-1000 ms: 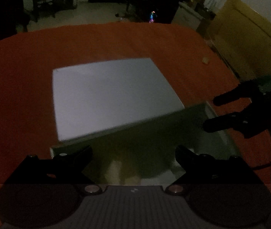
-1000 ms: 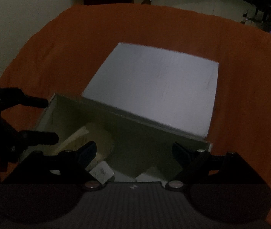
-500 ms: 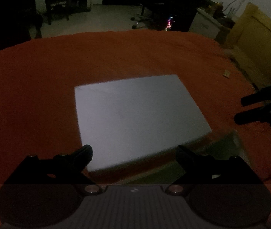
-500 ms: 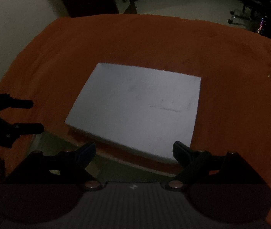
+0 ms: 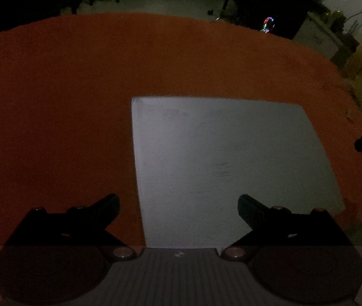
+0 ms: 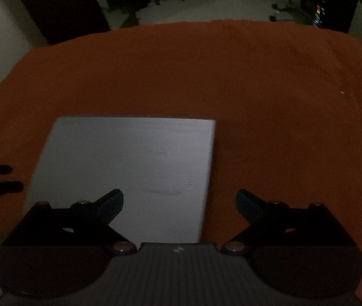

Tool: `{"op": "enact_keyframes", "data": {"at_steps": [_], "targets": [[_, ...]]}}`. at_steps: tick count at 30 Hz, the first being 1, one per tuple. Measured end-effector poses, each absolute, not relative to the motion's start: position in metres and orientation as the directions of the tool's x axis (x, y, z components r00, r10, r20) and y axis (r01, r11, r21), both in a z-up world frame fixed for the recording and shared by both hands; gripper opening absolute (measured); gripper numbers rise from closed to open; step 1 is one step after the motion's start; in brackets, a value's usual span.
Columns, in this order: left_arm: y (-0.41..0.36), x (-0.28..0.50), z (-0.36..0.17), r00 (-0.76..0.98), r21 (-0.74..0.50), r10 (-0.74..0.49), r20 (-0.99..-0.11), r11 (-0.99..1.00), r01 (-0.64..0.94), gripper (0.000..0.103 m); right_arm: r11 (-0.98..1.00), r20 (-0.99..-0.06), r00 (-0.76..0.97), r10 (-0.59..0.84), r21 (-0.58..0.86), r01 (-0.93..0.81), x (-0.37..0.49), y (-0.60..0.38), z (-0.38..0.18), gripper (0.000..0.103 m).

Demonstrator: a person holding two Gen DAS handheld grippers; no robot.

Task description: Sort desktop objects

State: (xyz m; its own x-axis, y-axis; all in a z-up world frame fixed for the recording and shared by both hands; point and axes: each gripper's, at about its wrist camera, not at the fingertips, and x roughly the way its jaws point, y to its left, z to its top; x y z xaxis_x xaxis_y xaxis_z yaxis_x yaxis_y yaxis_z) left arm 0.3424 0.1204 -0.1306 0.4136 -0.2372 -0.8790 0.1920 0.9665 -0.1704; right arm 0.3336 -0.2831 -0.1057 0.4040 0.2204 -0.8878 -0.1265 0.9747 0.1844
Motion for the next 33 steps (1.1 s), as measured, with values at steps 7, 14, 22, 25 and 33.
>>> {"op": "enact_keyframes", "data": {"at_steps": [7, 14, 22, 25, 33], "targets": [[0.131, 0.359, -0.157, 0.36, -0.275, -0.33, -0.873, 0.941, 0.197, 0.1, 0.981, -0.916, 0.349, 0.195, 0.176, -0.088, 0.348, -0.298, -0.157, 0.097], [0.136, 0.376, -0.167, 0.324, -0.229, -0.291, -0.9, 0.949, 0.218, 0.1, 0.978, -0.92, 0.335, 0.204, 0.18, -0.103, 0.357, -0.299, -0.163, 0.098], [0.131, 0.379, -0.186, 0.25, -0.243, -0.3, -0.921, 0.941, 0.235, 0.103, 0.973, -0.937, 0.264, 0.228, 0.21, -0.095, 0.36, -0.285, -0.185, 0.1], [0.131, 0.383, -0.194, 0.211, -0.302, -0.351, -0.912, 0.924, 0.235, 0.103, 0.958, -0.93, 0.229, 0.286, 0.273, -0.089, 0.358, -0.28, -0.191, 0.101], [0.128, 0.377, -0.197, 0.205, -0.345, -0.386, -0.899, 0.915, 0.208, 0.103, 0.946, -0.928, 0.191, 0.319, 0.299, -0.129, 0.351, -0.263, -0.195, 0.103]]}}
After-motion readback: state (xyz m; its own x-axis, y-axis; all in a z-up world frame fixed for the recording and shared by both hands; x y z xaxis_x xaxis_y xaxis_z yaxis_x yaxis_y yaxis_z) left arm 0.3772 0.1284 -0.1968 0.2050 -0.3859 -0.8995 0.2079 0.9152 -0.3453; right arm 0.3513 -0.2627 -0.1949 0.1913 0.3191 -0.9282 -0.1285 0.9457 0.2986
